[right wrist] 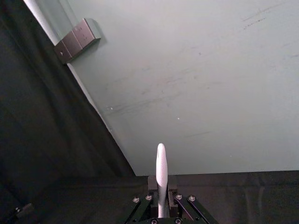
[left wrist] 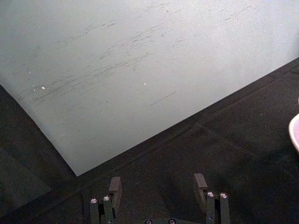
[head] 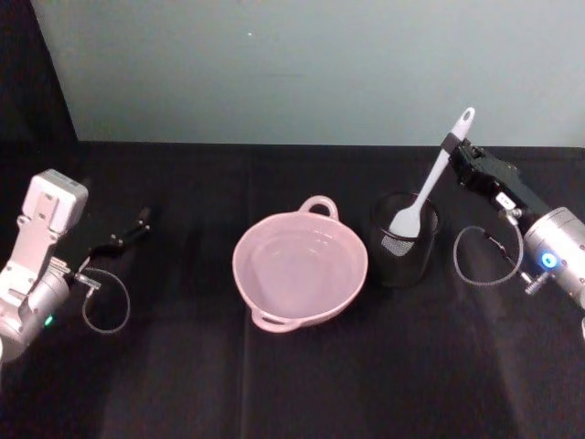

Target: Use the one hand to pick up the spoon and stir the clear water in the bowl.

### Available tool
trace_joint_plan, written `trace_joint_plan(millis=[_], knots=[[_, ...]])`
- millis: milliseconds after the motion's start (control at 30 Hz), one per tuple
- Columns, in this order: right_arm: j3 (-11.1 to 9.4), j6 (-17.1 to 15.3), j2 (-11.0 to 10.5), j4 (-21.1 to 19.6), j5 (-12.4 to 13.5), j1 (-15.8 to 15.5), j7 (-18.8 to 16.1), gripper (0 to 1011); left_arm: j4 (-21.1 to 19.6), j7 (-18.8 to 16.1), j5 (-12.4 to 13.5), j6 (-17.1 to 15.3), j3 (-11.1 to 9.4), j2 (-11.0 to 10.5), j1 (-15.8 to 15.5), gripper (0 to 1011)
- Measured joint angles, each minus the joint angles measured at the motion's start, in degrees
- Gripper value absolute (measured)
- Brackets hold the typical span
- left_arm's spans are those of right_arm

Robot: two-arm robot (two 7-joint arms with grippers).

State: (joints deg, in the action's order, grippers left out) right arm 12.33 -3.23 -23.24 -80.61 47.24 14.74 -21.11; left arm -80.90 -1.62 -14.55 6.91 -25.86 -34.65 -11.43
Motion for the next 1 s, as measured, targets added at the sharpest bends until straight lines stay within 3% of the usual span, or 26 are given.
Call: trace_joint_plan(millis=[433,1000], knots=[[1.64,0.86,0.21,1.70,-0.72,0.00,0.28,120,0.00,0.00,0.00,0.00,0.00,0.00,0.00,1011],[1.97,-0.26,0.41,2.95,0.18,0.23,0.09,119,0.00,0.00,0.00,0.00,0.00,0.00,0.00,1011]])
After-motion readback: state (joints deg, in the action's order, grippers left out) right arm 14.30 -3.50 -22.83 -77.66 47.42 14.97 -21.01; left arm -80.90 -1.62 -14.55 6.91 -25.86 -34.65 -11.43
